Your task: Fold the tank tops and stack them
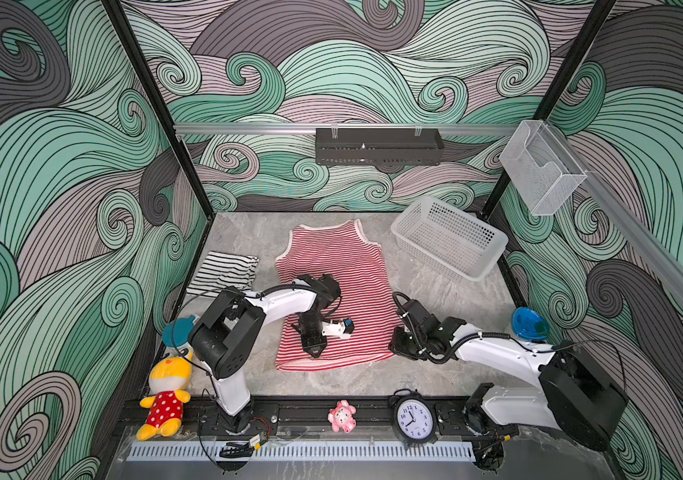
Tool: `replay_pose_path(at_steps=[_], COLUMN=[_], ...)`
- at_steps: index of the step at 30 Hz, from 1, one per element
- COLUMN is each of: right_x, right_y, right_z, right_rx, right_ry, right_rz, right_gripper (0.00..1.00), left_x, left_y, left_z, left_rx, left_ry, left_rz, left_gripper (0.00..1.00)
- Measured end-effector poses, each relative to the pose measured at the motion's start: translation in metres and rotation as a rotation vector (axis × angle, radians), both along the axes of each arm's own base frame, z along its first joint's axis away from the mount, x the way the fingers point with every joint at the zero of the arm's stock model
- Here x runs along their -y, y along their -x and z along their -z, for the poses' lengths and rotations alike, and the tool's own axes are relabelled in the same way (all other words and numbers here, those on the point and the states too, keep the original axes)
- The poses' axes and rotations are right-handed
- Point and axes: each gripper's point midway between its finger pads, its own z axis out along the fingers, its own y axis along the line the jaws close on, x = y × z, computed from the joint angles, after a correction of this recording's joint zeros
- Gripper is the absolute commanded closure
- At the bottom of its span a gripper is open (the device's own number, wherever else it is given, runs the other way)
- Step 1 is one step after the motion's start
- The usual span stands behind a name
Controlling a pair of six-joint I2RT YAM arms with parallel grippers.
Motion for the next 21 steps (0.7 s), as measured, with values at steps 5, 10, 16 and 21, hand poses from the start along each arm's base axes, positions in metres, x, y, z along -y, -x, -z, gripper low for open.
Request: replay_pose_path(at_steps=[5,10,16,21], right_x=[0.001,-0.01,-0.029,-0.049], right_y=[-0.002,-0.017,-0.028,-0.036], right_z=[-0.005,-0.013,-0.004,-0.002], right_rx=[0.008,0.038,0.025,0.023], right_ry=[0.004,-0.033,-0.033,-0.032], right_rz=[0.015,0.044,0.036,0.006], right_gripper=[0.69,0.69,0.69,0.69], left_x=[0.0,0.002,0.002,-0.009], left_y=[0.017,0.02,-0.063,-0.185], left_z=[0.004,0.0,-0.024,-0.044], left_rx=[-0.018,-0.013,0.182,0.415], left_ry=[-0.033,-0.042,0.041,0.099], left_rz=[0.059,0.083,-0.106,-0.353], left_gripper=[0.72,0.73,0.72,0.72])
